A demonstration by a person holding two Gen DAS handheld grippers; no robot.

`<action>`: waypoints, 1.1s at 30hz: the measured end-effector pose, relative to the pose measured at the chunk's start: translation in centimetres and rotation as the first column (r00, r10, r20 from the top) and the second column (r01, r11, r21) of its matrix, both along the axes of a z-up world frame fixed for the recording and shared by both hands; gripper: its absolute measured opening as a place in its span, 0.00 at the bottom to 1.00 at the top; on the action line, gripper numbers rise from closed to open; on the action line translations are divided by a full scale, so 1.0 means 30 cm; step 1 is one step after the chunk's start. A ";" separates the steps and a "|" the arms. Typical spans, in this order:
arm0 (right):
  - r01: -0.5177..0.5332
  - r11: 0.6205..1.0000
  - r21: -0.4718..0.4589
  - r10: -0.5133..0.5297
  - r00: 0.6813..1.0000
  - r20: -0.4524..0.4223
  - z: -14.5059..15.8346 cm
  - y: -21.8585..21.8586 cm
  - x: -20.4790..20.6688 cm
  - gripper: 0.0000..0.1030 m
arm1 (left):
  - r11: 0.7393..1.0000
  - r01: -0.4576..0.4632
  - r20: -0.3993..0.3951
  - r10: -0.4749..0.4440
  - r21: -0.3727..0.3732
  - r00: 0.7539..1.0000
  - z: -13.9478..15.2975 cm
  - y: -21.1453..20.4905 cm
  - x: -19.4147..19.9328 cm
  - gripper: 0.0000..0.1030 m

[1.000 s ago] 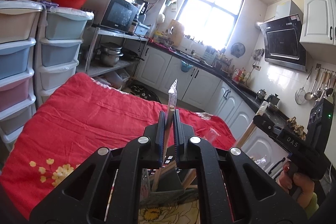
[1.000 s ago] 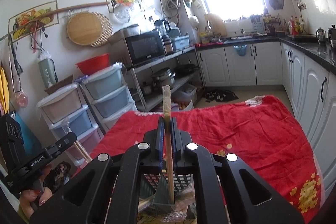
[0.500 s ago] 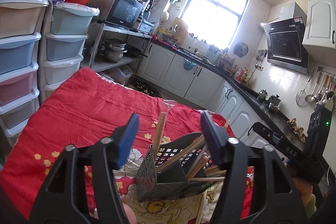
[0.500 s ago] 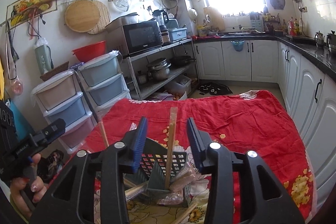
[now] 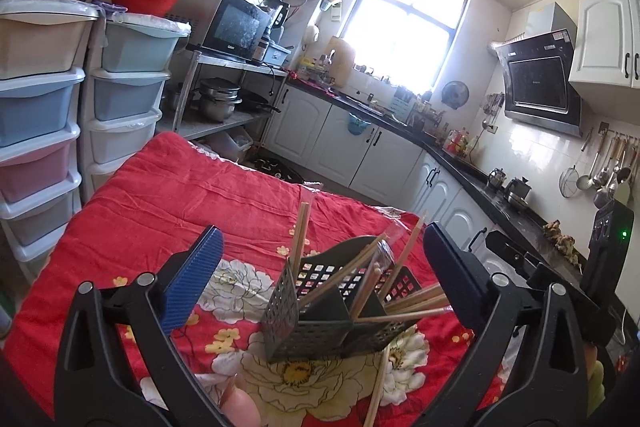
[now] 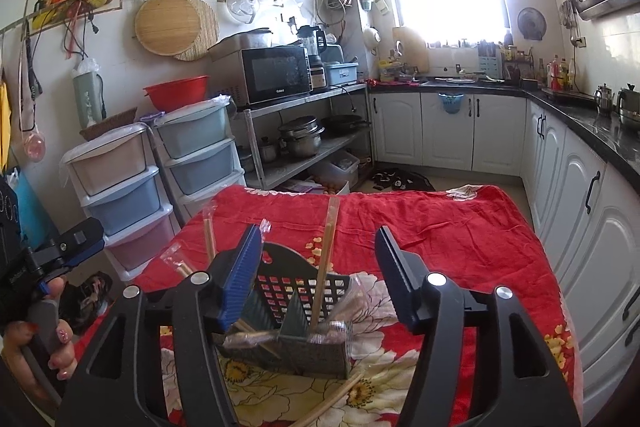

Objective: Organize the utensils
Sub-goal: 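Raise both open tools away from the caddy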

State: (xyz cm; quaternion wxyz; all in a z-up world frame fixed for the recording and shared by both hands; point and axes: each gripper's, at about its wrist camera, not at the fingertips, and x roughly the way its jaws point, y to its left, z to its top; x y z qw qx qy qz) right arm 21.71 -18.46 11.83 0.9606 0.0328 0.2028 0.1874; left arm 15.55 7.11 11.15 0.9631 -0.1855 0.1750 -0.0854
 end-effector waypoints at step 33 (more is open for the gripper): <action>-0.044 0.998 -0.035 0.040 0.995 -0.093 -0.145 -0.028 -0.158 0.61 | 0.999 -0.012 -0.105 0.018 0.051 0.994 -0.176 -0.008 -0.131 0.89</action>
